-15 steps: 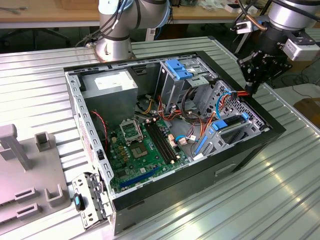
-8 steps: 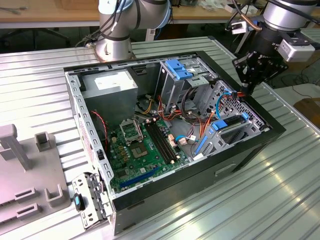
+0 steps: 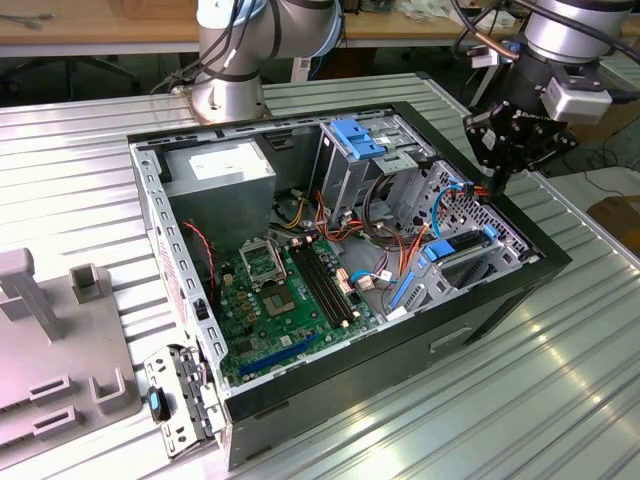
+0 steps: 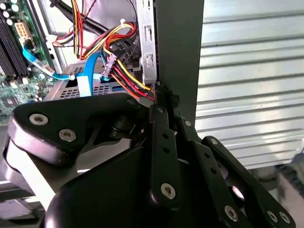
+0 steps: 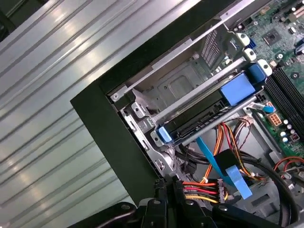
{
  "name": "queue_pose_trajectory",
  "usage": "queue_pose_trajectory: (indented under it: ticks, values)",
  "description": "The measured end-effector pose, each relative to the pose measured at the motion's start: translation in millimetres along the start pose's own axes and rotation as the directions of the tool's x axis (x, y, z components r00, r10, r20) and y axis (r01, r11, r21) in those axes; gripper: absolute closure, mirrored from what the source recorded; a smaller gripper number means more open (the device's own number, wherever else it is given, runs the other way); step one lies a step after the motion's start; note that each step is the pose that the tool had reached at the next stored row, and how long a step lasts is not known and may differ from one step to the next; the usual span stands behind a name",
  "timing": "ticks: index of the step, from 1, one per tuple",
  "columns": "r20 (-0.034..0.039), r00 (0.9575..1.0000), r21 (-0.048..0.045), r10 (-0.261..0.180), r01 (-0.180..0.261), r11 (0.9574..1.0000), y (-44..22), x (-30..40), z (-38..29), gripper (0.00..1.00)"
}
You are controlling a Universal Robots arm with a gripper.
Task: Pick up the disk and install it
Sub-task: 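Insert the first disk wire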
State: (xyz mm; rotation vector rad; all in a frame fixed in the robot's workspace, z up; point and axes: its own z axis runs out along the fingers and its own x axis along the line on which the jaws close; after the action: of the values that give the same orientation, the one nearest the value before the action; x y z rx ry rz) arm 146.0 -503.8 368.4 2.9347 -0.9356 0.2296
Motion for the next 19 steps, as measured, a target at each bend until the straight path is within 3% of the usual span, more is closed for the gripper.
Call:
queue_pose_trajectory:
  ticks: [5,9,16,18,19]
  values:
    - [-0.0005,0.9943,-0.017,0.106,-0.106,0.9942,0.1,-0.1,0.4,0.83]
    - [-0.0007,0.9909,-0.0215,0.135,-0.135,0.9906,2.3,-3.3,0.0,0.83]
    - [-0.0042,0.9649,-0.042,0.262,-0.262,0.964,2.3,-3.4,0.2,0.83]
    - [-0.0056,0.9551,-0.0474,0.296,-0.296,0.954,2.3,-3.4,0.3,0.83]
    - [-0.0068,0.9474,-0.0513,0.32,-0.32,0.946,2.3,-3.4,0.4,0.83]
